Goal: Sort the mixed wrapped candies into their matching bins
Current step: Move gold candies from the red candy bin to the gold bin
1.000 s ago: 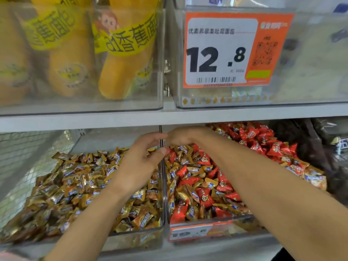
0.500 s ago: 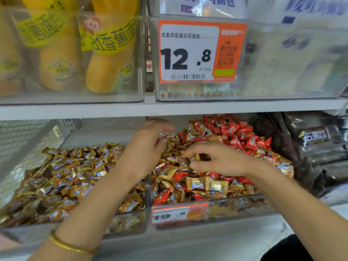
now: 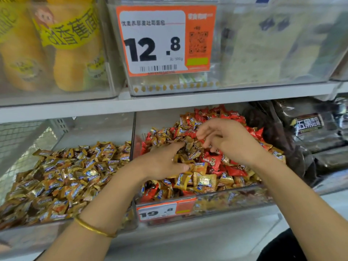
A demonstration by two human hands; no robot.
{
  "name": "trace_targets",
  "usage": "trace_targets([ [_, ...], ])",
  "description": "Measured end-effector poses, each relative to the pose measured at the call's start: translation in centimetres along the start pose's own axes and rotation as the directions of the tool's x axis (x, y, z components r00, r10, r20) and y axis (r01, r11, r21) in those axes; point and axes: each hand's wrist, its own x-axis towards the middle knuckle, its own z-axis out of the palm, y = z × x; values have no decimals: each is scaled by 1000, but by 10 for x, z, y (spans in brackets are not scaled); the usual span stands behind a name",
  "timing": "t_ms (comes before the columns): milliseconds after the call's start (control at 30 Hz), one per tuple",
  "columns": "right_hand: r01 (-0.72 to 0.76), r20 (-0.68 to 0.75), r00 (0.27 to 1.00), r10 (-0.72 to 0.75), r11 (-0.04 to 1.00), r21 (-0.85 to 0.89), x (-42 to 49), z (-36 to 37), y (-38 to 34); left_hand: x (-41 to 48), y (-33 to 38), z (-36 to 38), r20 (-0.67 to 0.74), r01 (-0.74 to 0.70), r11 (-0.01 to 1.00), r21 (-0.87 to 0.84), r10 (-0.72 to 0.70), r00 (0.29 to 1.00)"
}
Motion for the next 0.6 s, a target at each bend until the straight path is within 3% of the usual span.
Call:
trace_targets([
  [200,64,297,954,37,945,-321,9,24,-2,-11,4,-9,70,-37,991,-129,46,996],
  [267,99,369,926,77,895,-434,15,32,-2,-13,4,-9,108,-28,997,-75,36,994],
  [333,128,401,906,136,815,-565,19,36,-4,-13,4,-7,118,-13,998,64,5,993],
  [400,132,423,892,161,801,-584,20,37,-6,-13,5,-4,75,13,987,160,-25,997],
  [600,146,335,934,120,728,-670,17,39,-10,-12,3,-1,-85,58,971,230,-39,996],
])
